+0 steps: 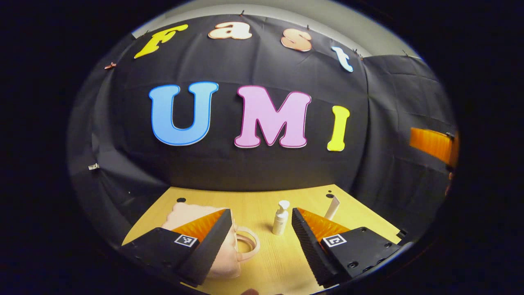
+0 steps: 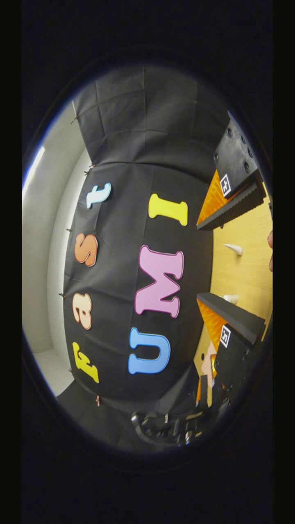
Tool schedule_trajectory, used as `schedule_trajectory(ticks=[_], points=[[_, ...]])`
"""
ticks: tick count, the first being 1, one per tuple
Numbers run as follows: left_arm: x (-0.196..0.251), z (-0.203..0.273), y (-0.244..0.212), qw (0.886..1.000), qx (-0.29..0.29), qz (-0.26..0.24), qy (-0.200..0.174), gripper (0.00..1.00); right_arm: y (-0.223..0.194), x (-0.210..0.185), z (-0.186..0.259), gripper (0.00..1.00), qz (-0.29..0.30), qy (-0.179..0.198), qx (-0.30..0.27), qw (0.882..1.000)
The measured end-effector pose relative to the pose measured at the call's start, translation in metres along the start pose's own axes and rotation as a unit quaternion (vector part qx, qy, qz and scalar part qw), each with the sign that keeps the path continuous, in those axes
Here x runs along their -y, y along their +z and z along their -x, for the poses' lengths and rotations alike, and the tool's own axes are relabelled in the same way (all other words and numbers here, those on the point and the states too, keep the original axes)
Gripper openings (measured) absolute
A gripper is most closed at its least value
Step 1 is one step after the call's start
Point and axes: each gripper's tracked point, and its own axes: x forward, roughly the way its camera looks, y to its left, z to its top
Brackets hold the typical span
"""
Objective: First open the suitcase, pack the skin care products into it, and then close the suitcase.
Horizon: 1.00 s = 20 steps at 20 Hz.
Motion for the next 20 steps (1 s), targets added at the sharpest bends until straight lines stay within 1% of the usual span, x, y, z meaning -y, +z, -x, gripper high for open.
schedule_trajectory(ticks=[1, 2, 3, 5, 6, 7, 8, 9, 11, 13, 14, 16, 17, 18, 19, 20], points=[[0.002, -0.019, -0.010, 1.000, -0.013, 0.002, 0.000, 0.95, 0.002, 0.008, -0.006, 0.95, 0.002, 0.002, 0.007, 1.000], [0.006, -0.037, -0.020, 1.000, -0.026, 0.003, -0.006, 0.95, 0.002, 0.017, -0.012, 0.97, 0.005, 0.002, 0.008, 1.000], [0.007, -0.054, -0.033, 0.999, -0.047, 0.002, -0.003, 0.95, 0.000, 0.028, -0.016, 0.97, 0.003, 0.007, 0.007, 1.000], [0.002, -0.086, -0.059, 0.996, -0.091, -0.013, 0.019, 0.95, 0.002, 0.046, -0.030, 0.97, -0.007, 0.019, 0.017, 1.000], [-0.003, -0.097, -0.073, 0.992, -0.118, -0.016, 0.032, 0.95, -0.004, 0.059, -0.041, 0.97, -0.007, 0.020, 0.014, 1.000], [-0.006, -0.105, -0.086, 0.989, -0.140, -0.009, 0.040, 0.96, -0.016, 0.072, -0.053, 0.96, -0.004, 0.020, 0.005, 1.000], [-0.006, -0.114, -0.097, 0.986, -0.160, 0.005, 0.045, 0.96, -0.026, 0.080, -0.064, 0.99, 0.004, 0.026, -0.004, 1.000], [-0.006, -0.123, -0.113, 0.982, -0.182, 0.016, 0.052, 0.96, -0.034, 0.085, -0.075, 0.97, 0.012, 0.037, -0.007, 0.999], [-0.011, -0.137, -0.141, 0.973, -0.219, 0.018, 0.071, 0.96, -0.050, 0.089, -0.094, 0.97, 0.000, 0.060, -0.018, 0.998], [-0.011, -0.145, -0.155, 0.965, -0.250, 0.012, 0.082, 0.96, -0.067, 0.088, -0.109, 0.97, -0.021, 0.083, -0.042, 0.995], [-0.015, -0.148, -0.162, 0.960, -0.264, 0.007, 0.092, 0.96, -0.072, 0.092, -0.115, 0.97, -0.024, 0.087, -0.047, 0.995], [-0.016, -0.157, -0.173, 0.953, -0.284, 0.000, 0.102, 0.95, -0.074, 0.103, -0.127, 0.97, -0.019, 0.082, -0.042, 0.996], [-0.016, -0.161, -0.178, 0.951, -0.292, -0.001, 0.102, 0.96, -0.074, 0.109, -0.129, 0.97, -0.018, 0.079, -0.039, 0.996], [-0.015, -0.164, -0.183, 0.949, -0.301, 0.001, 0.095, 0.95, -0.073, 0.112, -0.132, 0.97, -0.019, 0.076, -0.038, 0.996], [-0.017, -0.166, -0.186, 0.947, -0.306, -0.006, 0.099, 0.94, -0.074, 0.116, -0.133, 0.97, -0.021, 0.073, -0.039, 0.996], [-0.026, -0.176, -0.199, 0.942, -0.316, -0.010, 0.111, 0.69, -0.077, 0.118, -0.133, 0.97, -0.022, 0.071, -0.043, 0.996]])
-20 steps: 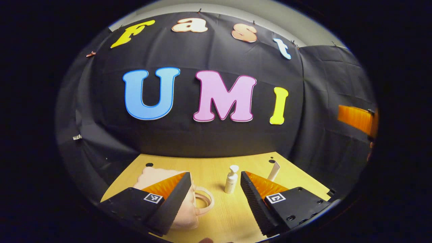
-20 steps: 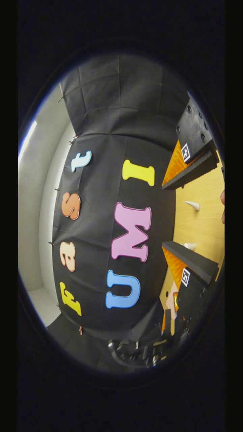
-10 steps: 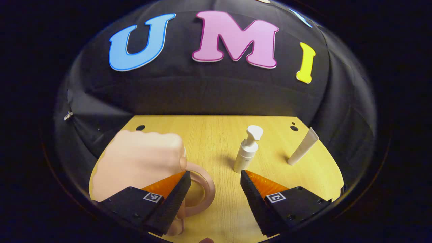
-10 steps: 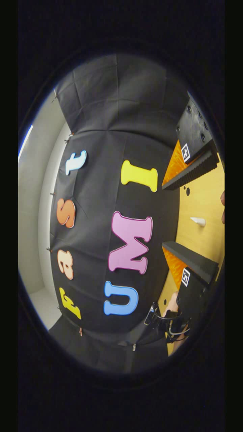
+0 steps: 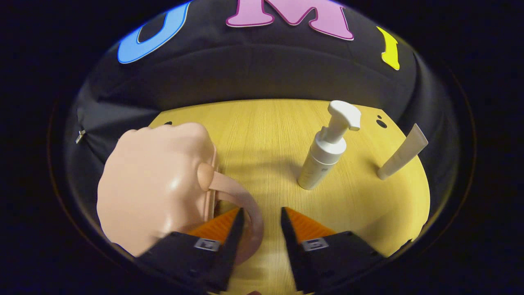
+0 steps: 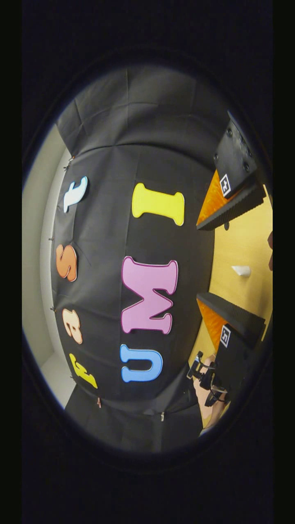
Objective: First open the suitcase, pack the skin care products into it, and then close the suitcase.
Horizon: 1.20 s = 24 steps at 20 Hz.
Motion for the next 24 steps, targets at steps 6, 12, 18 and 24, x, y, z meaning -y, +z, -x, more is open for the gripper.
schedule_trajectory(ticks=[6, 12, 18, 24], points=[[-0.002, 0.041, 0.020, 1.000, -0.003, 0.005, -0.016, 0.14, 0.004, 0.008, 0.013, 0.97, 0.027, -0.041, -0.004, 0.999], [-0.048, 0.126, 0.078, 0.998, 0.034, 0.003, -0.047, 0.13, 0.027, -0.025, 0.027, 0.96, 0.028, -0.051, 0.029, 0.998], [-0.158, 0.186, 0.128, 0.994, 0.060, 0.058, -0.064, 0.13, 0.035, -0.049, 0.026, 0.96, 0.036, -0.050, 0.036, 0.997], [-0.290, 0.200, 0.146, 0.997, 0.075, 0.027, 0.018, 0.12, 0.044, -0.072, 0.022, 0.95, 0.056, -0.044, 0.037, 0.997]])
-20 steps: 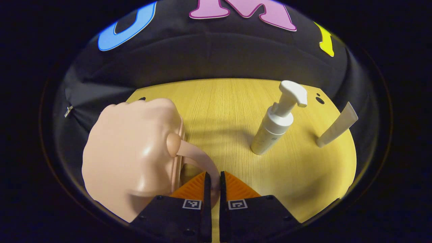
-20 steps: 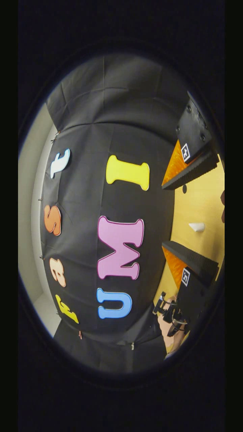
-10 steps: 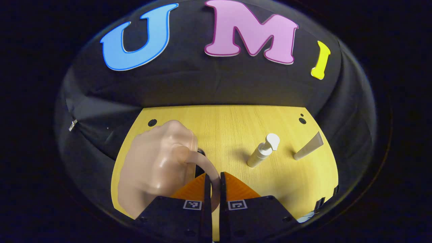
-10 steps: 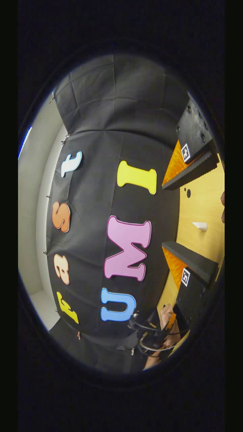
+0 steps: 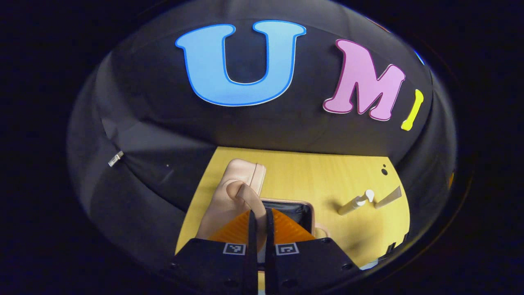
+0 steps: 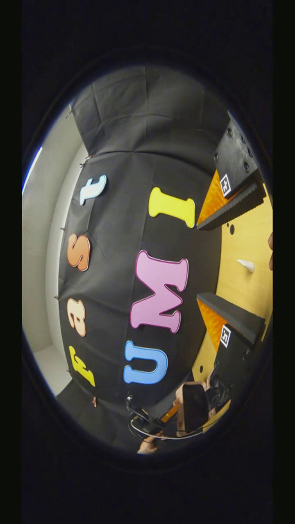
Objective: First open the suitcase, pack the skin care products into it, and then close the suitcase.
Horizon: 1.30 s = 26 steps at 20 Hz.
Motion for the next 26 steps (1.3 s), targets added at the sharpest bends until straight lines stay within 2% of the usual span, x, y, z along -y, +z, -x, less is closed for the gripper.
schedule_trajectory(ticks=[5, 6, 10, 11, 13, 18, 20, 23, 25, 26], points=[[-0.119, -0.025, 0.006, 0.993, 0.004, -0.058, 0.104, 0.12, -0.006, -0.024, -0.009, 0.96, -0.022, -0.003, -0.024, 0.999], [-0.143, -0.036, 0.006, 0.992, 0.006, -0.066, 0.110, 0.10, -0.010, -0.027, -0.013, 0.97, -0.023, -0.009, -0.033, 0.999], [-0.224, -0.088, -0.025, 0.993, -0.019, -0.049, 0.106, 0.08, -0.022, -0.041, -0.027, 0.97, -0.022, -0.035, -0.071, 0.997], [-0.241, -0.108, -0.036, 0.994, -0.028, -0.035, 0.103, 0.05, -0.025, -0.044, -0.029, 0.97, -0.030, -0.042, -0.081, 0.995], [-0.266, -0.147, -0.063, 0.996, -0.046, -0.006, 0.080, 0.07, -0.038, -0.059, -0.033, 0.97, -0.045, -0.053, -0.116, 0.991], [-0.291, -0.226, -0.143, 0.992, -0.104, 0.059, 0.026, 0.08, -0.071, -0.085, -0.034, 0.97, -0.071, -0.066, -0.191, 0.977], [-0.301, -0.245, -0.168, 0.990, -0.120, 0.065, 0.034, 0.08, -0.079, -0.089, -0.036, 0.97, -0.096, -0.076, -0.210, 0.970], [-0.307, -0.253, -0.173, 0.990, -0.111, 0.078, 0.027, 0.14, -0.088, -0.090, -0.044, 0.98, -0.099, -0.087, -0.227, 0.965], [-0.313, -0.249, -0.176, 0.990, -0.108, 0.084, 0.038, 0.22, -0.098, -0.086, -0.051, 0.97, -0.088, -0.094, -0.236, 0.963], [-0.306, -0.247, -0.179, 0.988, -0.112, 0.102, 0.026, 0.38, -0.103, -0.088, -0.054, 0.97, -0.088, -0.093, -0.239, 0.963]])
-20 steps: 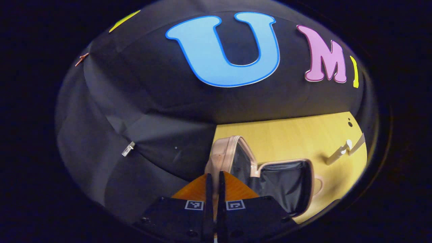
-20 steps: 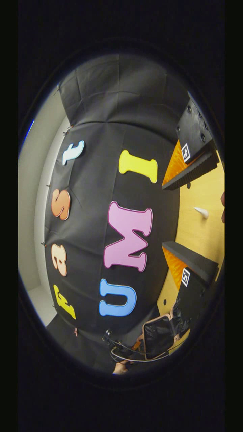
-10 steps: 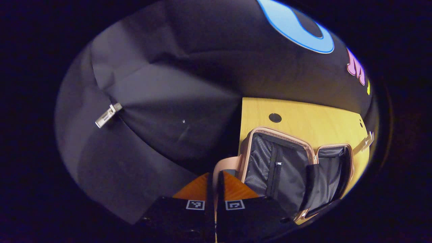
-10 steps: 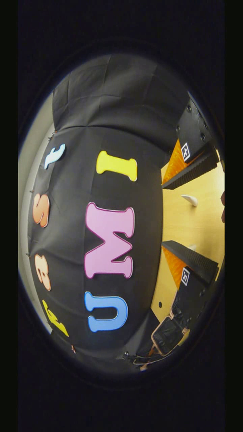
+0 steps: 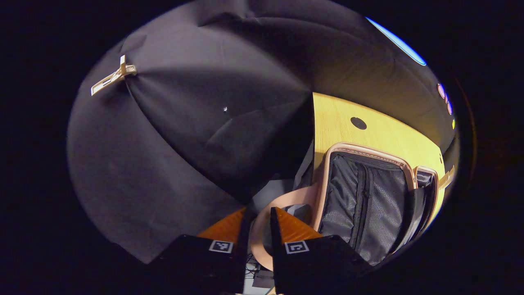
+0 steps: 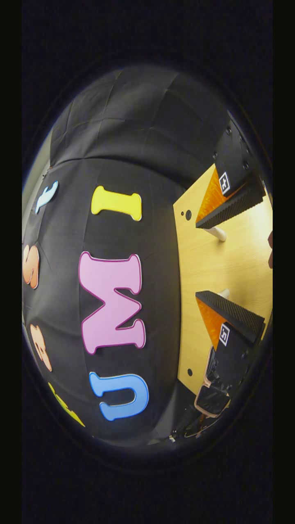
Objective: First open the suitcase, pack the skin care products into it, and then close the suitcase.
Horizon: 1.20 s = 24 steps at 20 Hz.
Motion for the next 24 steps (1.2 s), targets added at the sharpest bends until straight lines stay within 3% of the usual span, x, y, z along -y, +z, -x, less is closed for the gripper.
schedule_trajectory(ticks=[2, 3, 8, 10, 13, 17, 20, 24], points=[[-0.006, 0.009, -0.002, 1.000, 0.019, 0.012, 0.013, 0.68, -0.012, 0.001, -0.002, 1.00, -0.004, -0.001, -0.011, 1.000], [-0.003, 0.015, 0.003, 0.999, 0.041, 0.025, 0.011, 0.77, -0.019, 0.001, -0.007, 0.98, -0.008, 0.000, -0.016, 1.000], [0.046, 0.091, 0.040, 0.984, 0.174, 0.042, 0.006, 0.87, -0.043, 0.028, -0.018, 0.97, 0.009, -0.006, -0.020, 1.000], [0.106, 0.120, 0.033, 0.981, 0.195, 0.023, -0.012, 0.92, -0.057, 0.036, -0.026, 0.98, -0.003, 0.000, -0.026, 1.000], [0.213, 0.158, 0.010, 0.974, 0.209, -0.071, -0.040, 0.97, -0.076, 0.056, -0.041, 0.97, -0.007, 0.005, -0.041, 0.999], [0.405, 0.194, -0.034, 0.957, 0.214, -0.103, -0.166, 0.96, -0.102, 0.082, -0.065, 0.97, -0.027, 0.006, -0.056, 0.998], [0.521, 0.197, -0.066, 0.942, 0.207, -0.157, -0.211, 0.98, -0.121, 0.092, -0.090, 0.98, -0.022, 0.010, -0.063, 0.998], [0.615, 0.178, -0.090, 0.933, 0.178, -0.192, -0.247, 0.98, -0.144, 0.091, -0.121, 0.98, 0.011, 0.030, -0.074, 0.997]])
